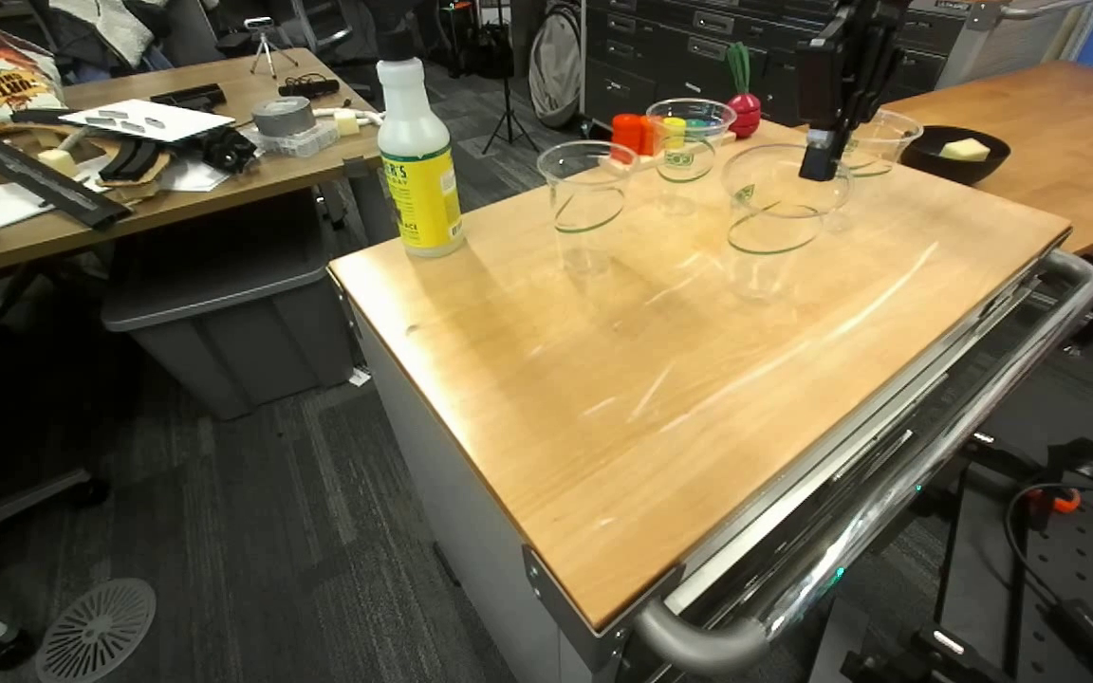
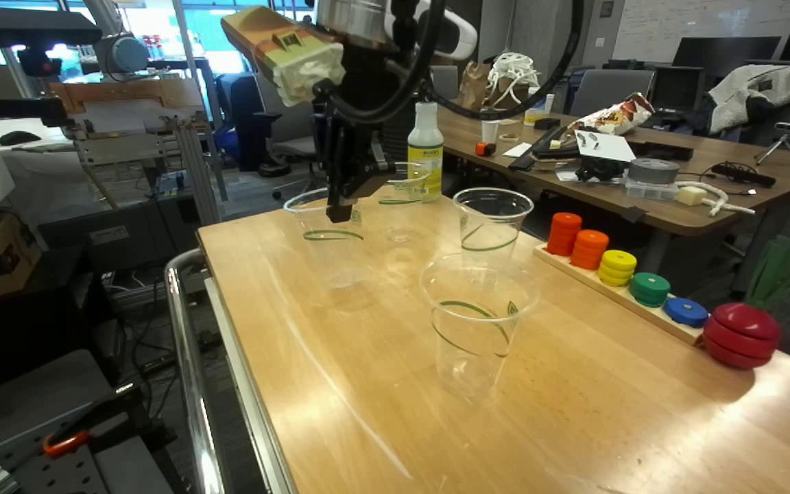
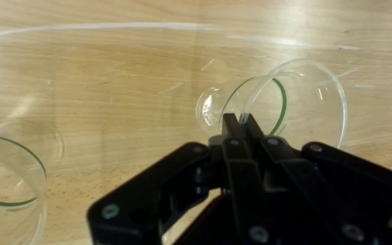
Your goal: Stack all four of the plastic cups together
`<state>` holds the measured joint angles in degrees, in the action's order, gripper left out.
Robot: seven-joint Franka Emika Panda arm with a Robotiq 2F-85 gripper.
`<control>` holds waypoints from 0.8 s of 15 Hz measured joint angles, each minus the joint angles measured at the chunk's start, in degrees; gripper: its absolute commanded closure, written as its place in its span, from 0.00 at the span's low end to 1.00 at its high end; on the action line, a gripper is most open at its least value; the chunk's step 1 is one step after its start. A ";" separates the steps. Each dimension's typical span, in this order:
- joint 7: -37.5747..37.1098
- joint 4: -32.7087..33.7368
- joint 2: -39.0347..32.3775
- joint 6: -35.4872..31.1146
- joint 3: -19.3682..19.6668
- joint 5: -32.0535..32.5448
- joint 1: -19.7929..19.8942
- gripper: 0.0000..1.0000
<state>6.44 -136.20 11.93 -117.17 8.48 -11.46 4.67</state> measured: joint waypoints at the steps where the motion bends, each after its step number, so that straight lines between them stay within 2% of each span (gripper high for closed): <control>1: 1.01 -0.01 1.07 0.89 0.33 -1.16 0.00 0.98; 5: 4.17 1.28 6.88 5.28 0.94 -4.32 -0.01 0.98; 8: 4.27 4.99 9.72 8.22 0.79 -4.86 -0.49 0.98; 12: 4.17 13.02 7.66 9.85 0.57 -6.32 -2.05 0.98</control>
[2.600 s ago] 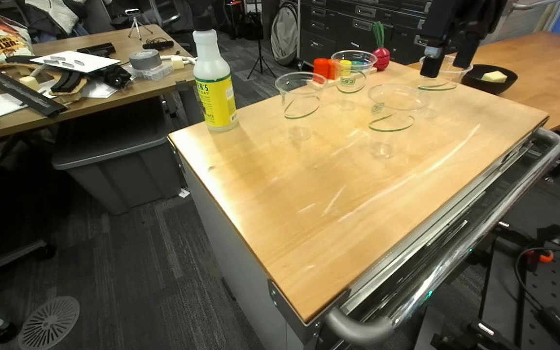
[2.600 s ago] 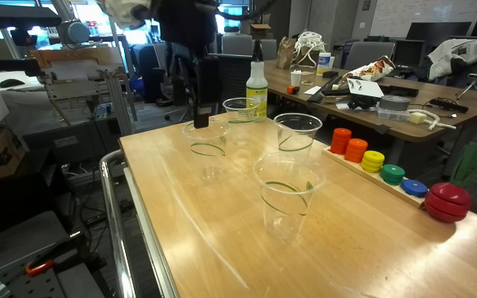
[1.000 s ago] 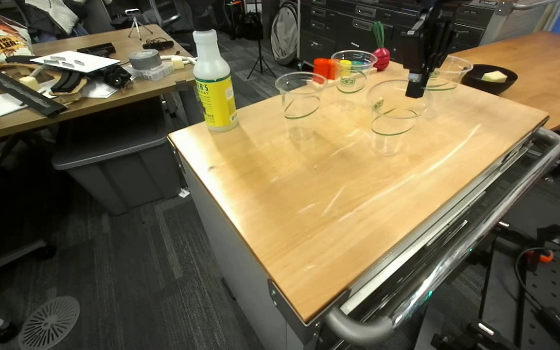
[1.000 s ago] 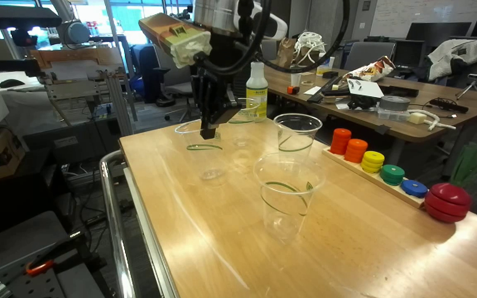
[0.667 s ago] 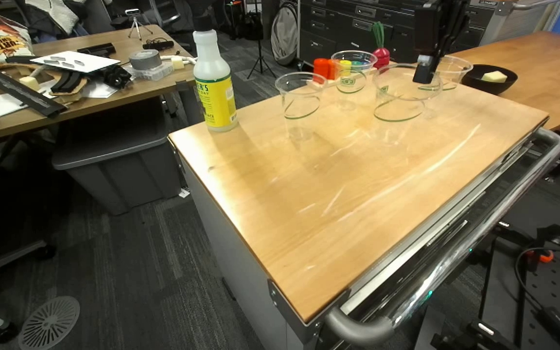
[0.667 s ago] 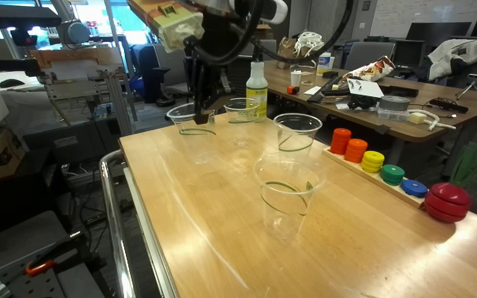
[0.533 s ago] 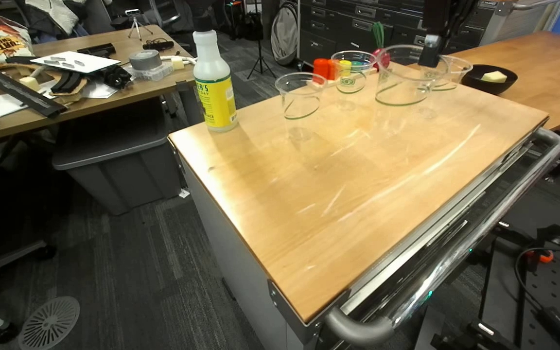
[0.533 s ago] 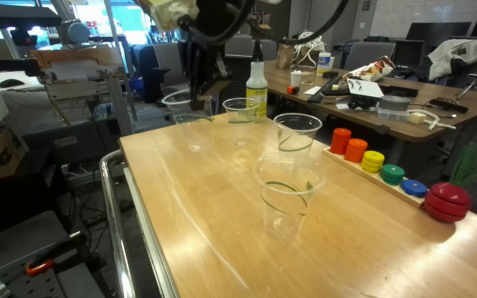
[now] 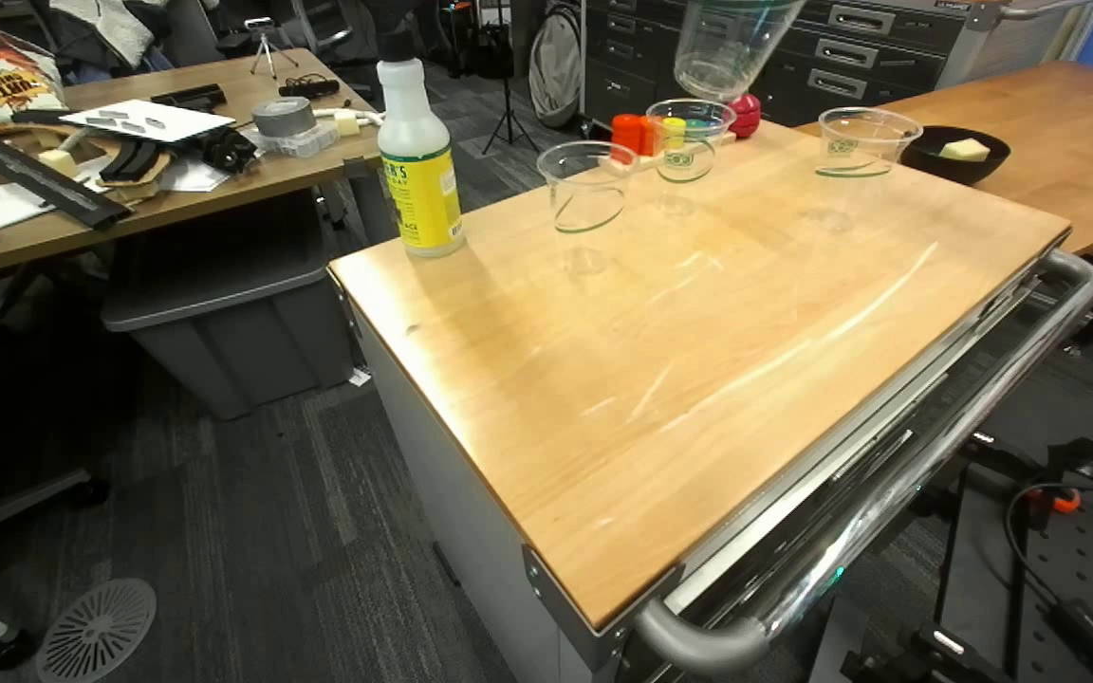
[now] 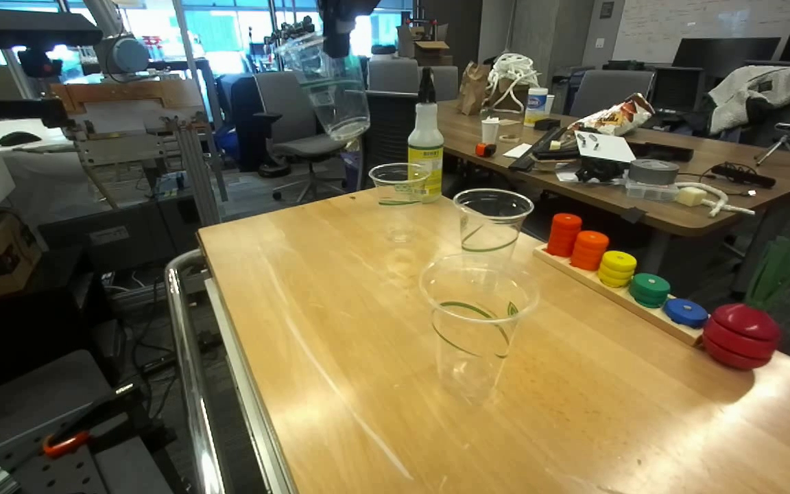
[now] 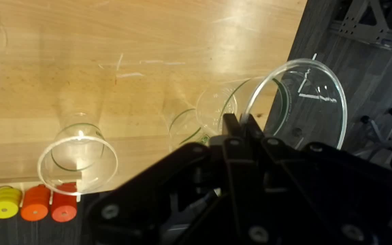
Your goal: Stack all four of the plastic cups together
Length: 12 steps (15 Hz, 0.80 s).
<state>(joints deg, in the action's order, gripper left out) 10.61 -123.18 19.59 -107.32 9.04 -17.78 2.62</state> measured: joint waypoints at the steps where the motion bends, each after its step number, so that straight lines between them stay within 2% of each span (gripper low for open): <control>1: 0.01 2.52 -1.73 0.23 0.00 -0.69 -0.41 0.98; 8: 0.11 21.91 -20.07 6.49 -0.02 -3.77 -0.78 0.98; 12: 0.42 29.05 -28.95 12.76 -0.79 -4.99 0.68 0.98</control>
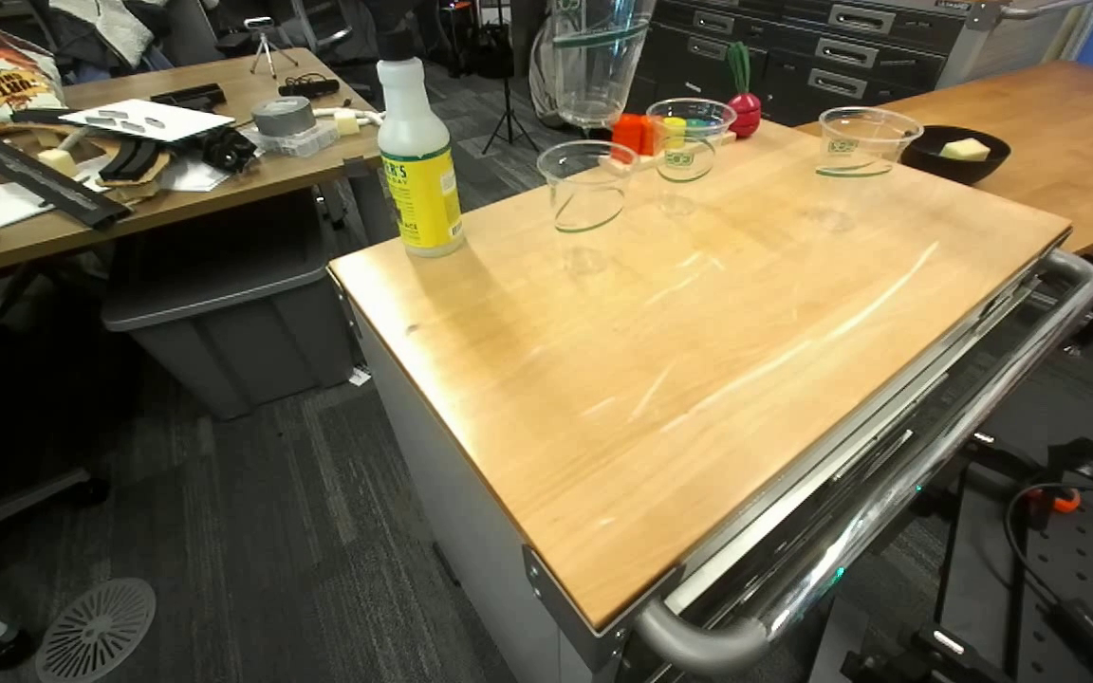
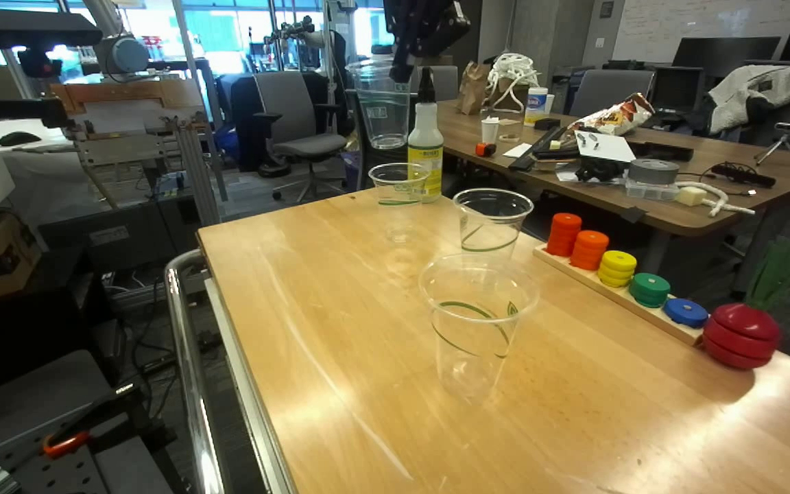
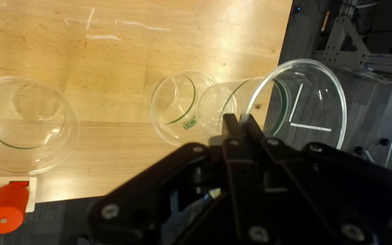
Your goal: Stack all four of the plastic cups together
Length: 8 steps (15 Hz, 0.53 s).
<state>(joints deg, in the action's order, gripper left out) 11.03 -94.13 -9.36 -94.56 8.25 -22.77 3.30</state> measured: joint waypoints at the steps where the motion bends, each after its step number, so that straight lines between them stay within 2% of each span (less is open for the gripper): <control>1: 0.00 1.13 -1.63 1.27 -0.40 -0.01 0.49 0.98; 8: 0.19 5.82 -9.12 5.68 -2.58 -0.01 3.21 0.98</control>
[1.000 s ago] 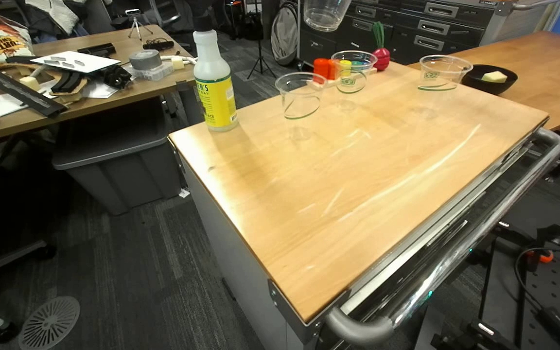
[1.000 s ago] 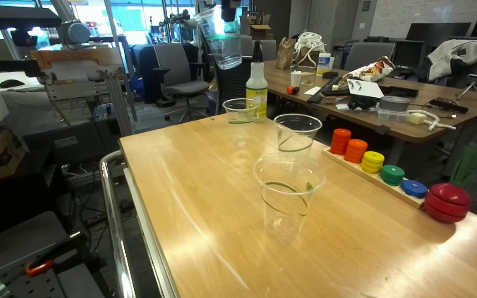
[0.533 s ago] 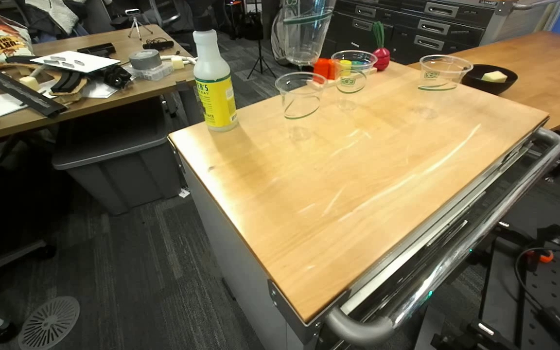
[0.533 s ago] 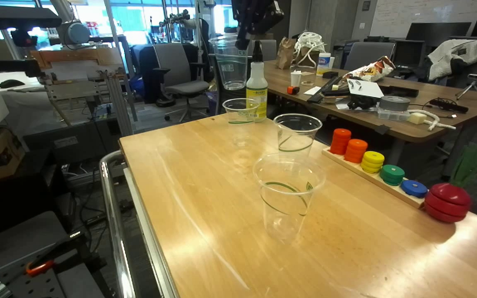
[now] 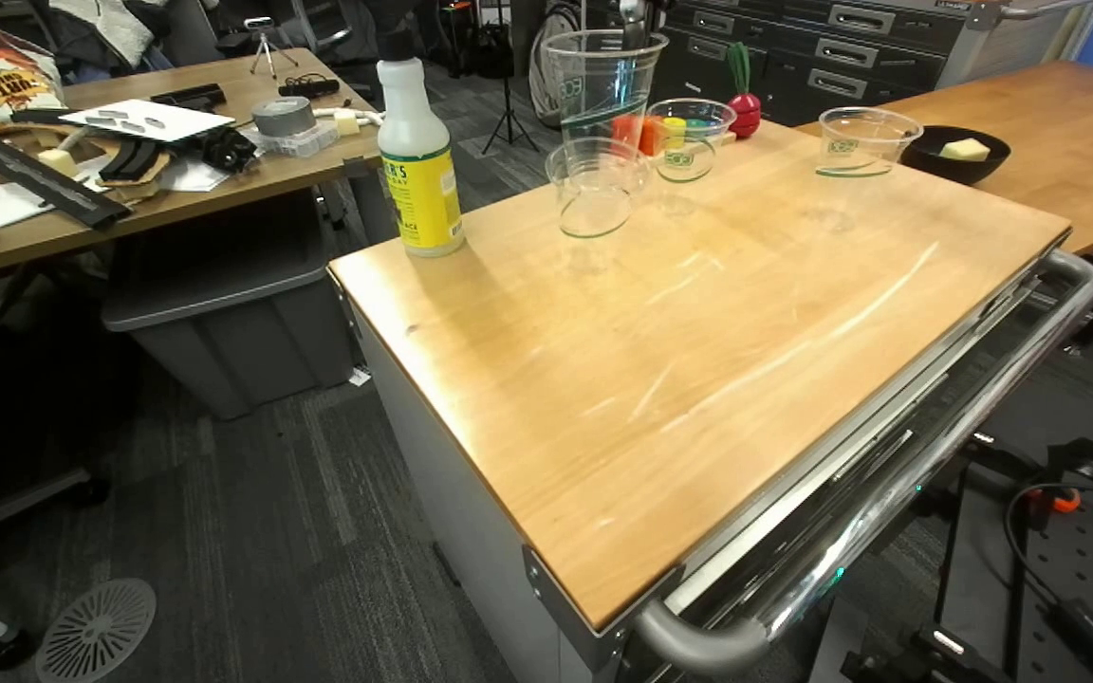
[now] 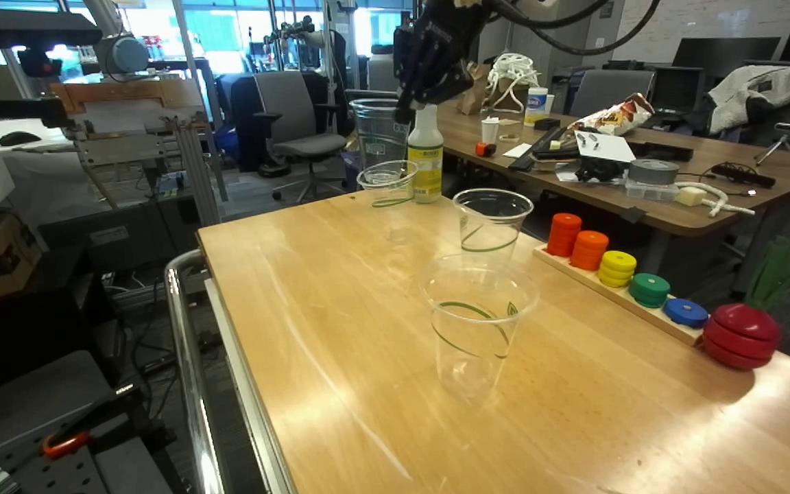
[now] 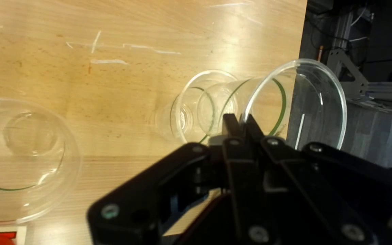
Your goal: Stack all four of the plastic cups together
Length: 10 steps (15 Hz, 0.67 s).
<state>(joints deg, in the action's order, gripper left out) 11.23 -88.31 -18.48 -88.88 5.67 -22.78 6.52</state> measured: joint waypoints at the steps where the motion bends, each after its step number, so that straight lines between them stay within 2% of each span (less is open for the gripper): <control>1: 0.00 0.45 -0.77 0.06 -0.16 0.01 0.18 0.98; 5: 0.00 1.80 -3.44 0.21 -0.56 0.07 0.49 0.91; 6: -0.01 2.05 -4.02 0.21 -0.66 0.16 0.51 0.68; 8: -0.05 2.52 -5.00 0.22 -0.95 0.97 0.51 0.65; 10: -0.06 2.71 -5.58 0.22 -1.32 2.54 0.51 0.50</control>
<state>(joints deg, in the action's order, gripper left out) 11.17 -85.60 -24.07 -88.65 4.36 -20.24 7.03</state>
